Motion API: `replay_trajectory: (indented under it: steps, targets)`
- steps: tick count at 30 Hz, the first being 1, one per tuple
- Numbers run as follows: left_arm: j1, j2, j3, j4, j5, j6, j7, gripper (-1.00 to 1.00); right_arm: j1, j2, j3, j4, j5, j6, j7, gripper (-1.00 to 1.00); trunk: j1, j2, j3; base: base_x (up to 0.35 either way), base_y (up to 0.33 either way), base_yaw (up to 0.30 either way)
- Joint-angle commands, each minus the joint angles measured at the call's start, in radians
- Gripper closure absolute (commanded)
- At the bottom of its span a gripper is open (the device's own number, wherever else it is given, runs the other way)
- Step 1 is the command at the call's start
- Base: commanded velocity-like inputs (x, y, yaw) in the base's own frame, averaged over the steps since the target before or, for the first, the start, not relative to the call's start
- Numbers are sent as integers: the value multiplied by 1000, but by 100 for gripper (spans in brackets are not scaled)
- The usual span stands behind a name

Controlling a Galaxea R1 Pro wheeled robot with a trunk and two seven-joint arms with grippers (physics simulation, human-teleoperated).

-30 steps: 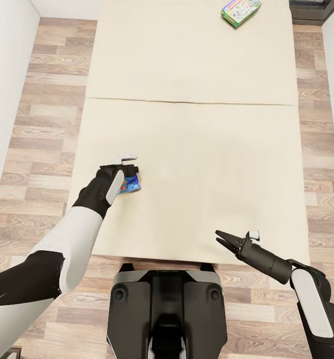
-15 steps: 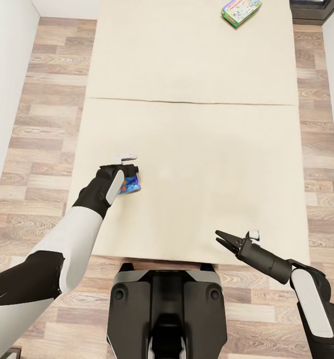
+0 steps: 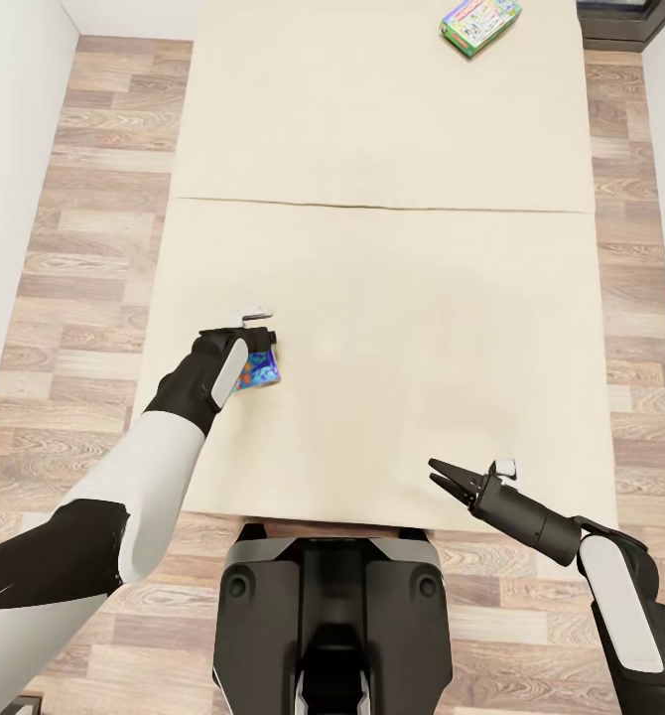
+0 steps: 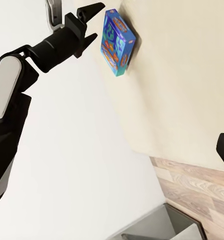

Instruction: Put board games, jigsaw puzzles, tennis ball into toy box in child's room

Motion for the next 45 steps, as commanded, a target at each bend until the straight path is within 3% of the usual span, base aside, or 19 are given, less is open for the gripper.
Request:
replay_trajectory:
  steps: [1,23,45]
  targets:
    - [0,1,-4,-1,11,4,9,-100,0,0,-1,0,4,4,6,-100,1,-2,-1,4,0,0]
    - [0,0,-4,-1,9,3,9,-100,0,0,-1,0,4,5,6,-100,1,-2,-2,0,0,0]
    - [0,1,-4,-1,9,2,9,-100,0,0,-1,0,4,5,6,-100,1,-2,-27,0,0,0]
